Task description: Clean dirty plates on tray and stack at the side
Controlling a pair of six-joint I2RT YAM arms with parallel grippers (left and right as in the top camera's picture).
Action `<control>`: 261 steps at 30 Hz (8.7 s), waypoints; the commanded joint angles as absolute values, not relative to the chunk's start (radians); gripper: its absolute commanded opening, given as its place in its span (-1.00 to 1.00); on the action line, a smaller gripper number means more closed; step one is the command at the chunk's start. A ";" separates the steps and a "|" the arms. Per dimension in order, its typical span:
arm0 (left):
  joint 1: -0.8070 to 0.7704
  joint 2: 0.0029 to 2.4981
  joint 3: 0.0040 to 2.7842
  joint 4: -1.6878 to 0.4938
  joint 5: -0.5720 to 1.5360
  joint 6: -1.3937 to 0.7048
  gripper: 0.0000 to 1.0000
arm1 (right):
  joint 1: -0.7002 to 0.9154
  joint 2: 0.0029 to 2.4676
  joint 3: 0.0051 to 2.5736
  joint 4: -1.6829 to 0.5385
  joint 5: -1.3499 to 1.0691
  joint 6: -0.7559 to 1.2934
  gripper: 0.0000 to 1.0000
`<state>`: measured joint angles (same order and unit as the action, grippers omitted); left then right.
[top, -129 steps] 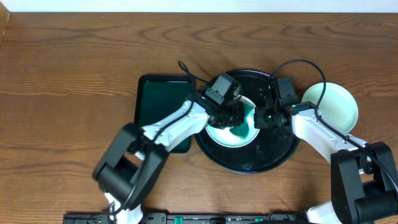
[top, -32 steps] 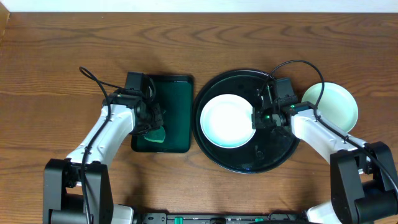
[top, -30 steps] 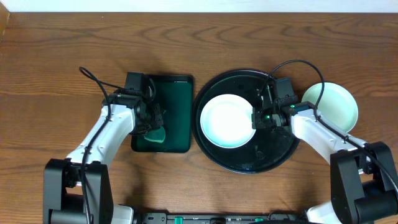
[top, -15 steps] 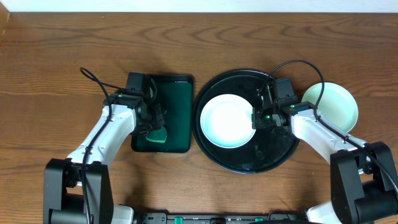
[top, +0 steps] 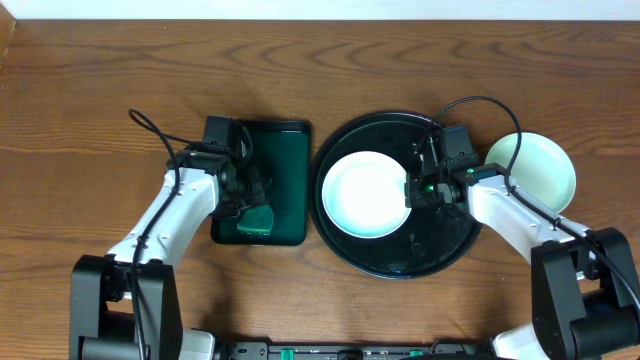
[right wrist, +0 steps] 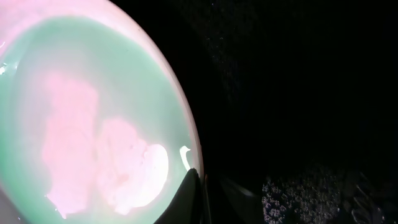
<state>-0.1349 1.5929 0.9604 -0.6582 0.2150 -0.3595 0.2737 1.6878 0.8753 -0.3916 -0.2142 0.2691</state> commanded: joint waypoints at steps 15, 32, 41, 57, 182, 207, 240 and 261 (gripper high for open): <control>0.098 1.411 1.253 -0.772 0.120 -0.371 0.56 | 0.290 1.689 0.871 -0.364 -0.237 0.255 -0.14; 0.147 1.418 1.251 -0.811 0.118 -0.371 0.57 | 0.290 1.689 0.826 -0.312 -0.168 0.281 -0.55; 0.147 1.418 1.251 -0.811 0.118 -0.371 0.58 | 0.284 1.688 0.814 -0.289 -0.165 0.284 -0.98; 0.147 1.418 1.251 -0.811 0.118 -0.371 0.58 | 0.146 1.653 0.905 -0.490 -0.193 0.337 -0.98; 0.147 1.418 1.251 -0.811 0.118 -0.371 0.60 | 0.440 1.644 1.472 -0.801 -0.005 0.408 -0.97; 0.147 1.418 1.251 -0.811 0.118 -0.371 0.60 | 0.683 1.845 1.472 -0.508 0.178 0.344 -0.97; 0.147 1.418 1.251 -0.811 0.118 -0.371 0.60 | 0.986 1.776 1.474 -0.105 1.104 -0.358 -0.98; 0.147 1.418 1.251 -0.811 0.118 -0.371 0.60 | 1.132 1.776 1.473 0.490 1.283 -0.891 -0.98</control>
<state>0.1452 1.4120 1.2514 -0.8082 0.1276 -0.3695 1.1149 1.8050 1.4593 0.4839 1.2591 -0.8421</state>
